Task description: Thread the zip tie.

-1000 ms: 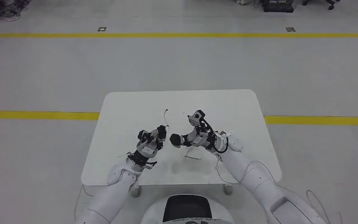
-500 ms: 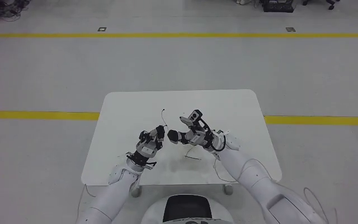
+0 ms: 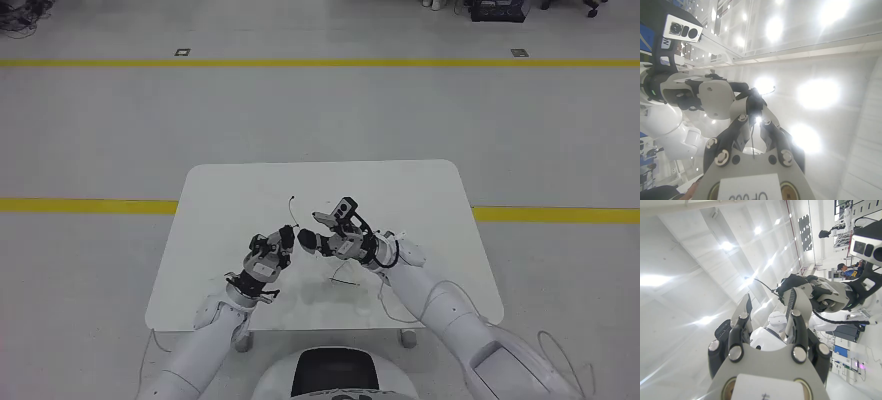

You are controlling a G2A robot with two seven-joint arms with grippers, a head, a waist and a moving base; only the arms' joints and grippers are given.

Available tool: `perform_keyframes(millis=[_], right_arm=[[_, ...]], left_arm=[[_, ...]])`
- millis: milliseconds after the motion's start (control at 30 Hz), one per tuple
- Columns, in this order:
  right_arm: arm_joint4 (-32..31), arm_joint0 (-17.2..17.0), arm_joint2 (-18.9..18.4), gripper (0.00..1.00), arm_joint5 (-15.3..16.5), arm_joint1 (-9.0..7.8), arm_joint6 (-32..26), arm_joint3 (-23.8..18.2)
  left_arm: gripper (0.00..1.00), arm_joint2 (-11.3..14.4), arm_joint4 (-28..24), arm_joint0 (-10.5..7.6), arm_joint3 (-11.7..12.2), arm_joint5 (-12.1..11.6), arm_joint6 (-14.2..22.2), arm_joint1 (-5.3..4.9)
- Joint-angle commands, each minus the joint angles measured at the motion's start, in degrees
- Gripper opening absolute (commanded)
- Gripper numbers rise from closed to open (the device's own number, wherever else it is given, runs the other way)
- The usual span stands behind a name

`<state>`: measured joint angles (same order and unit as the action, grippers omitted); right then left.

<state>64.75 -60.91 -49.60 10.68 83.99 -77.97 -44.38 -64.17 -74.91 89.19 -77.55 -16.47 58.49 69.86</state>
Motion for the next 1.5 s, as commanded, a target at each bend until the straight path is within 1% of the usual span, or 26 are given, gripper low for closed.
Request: perform_keyframes(millis=[0, 200, 500, 567, 1167, 1333, 1467], right_arm=[[0.0, 0.2, 0.0, 0.39, 0.0, 0.18, -0.2, 0.4], [-0.4, 0.7, 0.1, 0.38, -0.3, 0.76, -0.8, 1.6], [-0.8, 1.0, -0.2, 0.3, -0.1, 1.43, -1.6, 2.8], [-0.9, 1.0, -0.3, 0.3, -0.1, 1.53, -1.7, 3.0], [-1.9, 0.9, -1.2, 0.24, 0.0, 2.22, -1.7, 3.4], [-2.2, 0.8, -1.5, 0.19, 0.0, 2.35, -1.7, 3.5], [-2.4, 0.7, -1.7, 0.09, -0.1, 2.41, -1.7, 3.5]], left_arm=[[0.0, 0.1, 0.1, -0.09, 0.2, 0.3, 0.1, 0.05], [0.0, 0.1, 0.4, -0.2, 0.4, 0.6, 0.3, 0.1], [0.0, 0.1, 0.4, -0.2, 0.4, 0.6, 0.3, 0.1], [0.0, 0.1, 0.4, -0.2, 0.4, 0.6, 0.3, 0.1], [0.0, 0.1, 0.4, -0.2, 0.4, 0.6, 0.3, 0.1], [0.0, 0.1, 0.4, -0.2, 0.4, 0.6, 0.3, 0.1], [0.0, 0.1, 0.4, -0.2, 0.4, 0.6, 0.3, 0.1]])
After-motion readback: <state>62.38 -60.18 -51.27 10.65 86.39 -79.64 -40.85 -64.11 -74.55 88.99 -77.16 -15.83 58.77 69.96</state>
